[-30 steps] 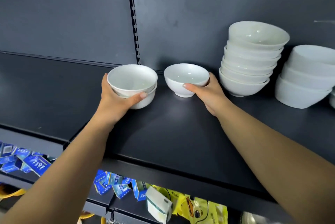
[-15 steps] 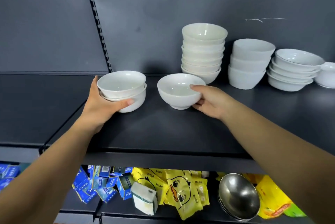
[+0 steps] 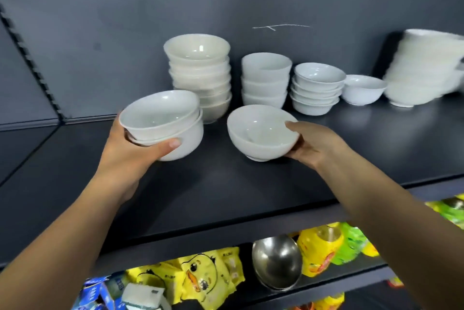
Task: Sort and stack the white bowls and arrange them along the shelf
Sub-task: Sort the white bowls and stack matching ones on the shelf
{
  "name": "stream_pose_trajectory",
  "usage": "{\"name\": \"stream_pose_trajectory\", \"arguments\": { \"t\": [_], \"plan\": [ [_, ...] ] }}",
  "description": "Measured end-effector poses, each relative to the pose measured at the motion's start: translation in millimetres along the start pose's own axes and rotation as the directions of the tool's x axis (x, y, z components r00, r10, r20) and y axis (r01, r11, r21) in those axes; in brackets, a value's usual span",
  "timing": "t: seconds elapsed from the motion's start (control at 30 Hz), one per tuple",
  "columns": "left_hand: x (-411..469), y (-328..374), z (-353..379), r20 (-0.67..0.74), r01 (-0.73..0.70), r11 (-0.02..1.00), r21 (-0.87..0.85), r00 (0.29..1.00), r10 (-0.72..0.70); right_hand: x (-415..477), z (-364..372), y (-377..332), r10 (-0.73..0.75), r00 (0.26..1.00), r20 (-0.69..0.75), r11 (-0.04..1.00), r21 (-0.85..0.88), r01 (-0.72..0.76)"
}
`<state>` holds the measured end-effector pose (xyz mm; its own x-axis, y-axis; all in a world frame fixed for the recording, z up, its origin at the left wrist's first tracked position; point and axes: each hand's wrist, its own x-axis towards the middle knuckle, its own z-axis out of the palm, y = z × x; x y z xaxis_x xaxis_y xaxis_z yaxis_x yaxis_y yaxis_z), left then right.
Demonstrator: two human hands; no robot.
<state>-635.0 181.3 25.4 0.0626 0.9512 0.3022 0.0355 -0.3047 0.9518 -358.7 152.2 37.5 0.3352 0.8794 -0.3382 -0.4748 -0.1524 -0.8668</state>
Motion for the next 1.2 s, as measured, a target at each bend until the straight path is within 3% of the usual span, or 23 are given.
{"name": "stream_pose_trajectory", "arguments": {
  "t": [0.23,0.57,1.0,1.2],
  "plan": [
    [-1,10,138,0.145,-0.02,1.0,0.009,0.989,0.018,1,-130,-59,-0.116,0.98,-0.164,0.993,0.014,0.119],
    [-12,9,316,0.092,0.042,0.999,-0.005,0.995,-0.042,22,-272,-126,-0.177,0.962,-0.206,0.984,-0.021,0.176],
    [48,46,425,-0.107,-0.001,0.999,0.042,0.994,0.006,72,-317,-158,-0.161,0.949,-0.27,0.98,0.068,0.186],
    [86,39,460,-0.116,-0.031,0.999,0.017,0.993,0.033,91,-325,-164,-0.183,0.929,-0.32,0.968,0.106,0.227]
  ]
}}
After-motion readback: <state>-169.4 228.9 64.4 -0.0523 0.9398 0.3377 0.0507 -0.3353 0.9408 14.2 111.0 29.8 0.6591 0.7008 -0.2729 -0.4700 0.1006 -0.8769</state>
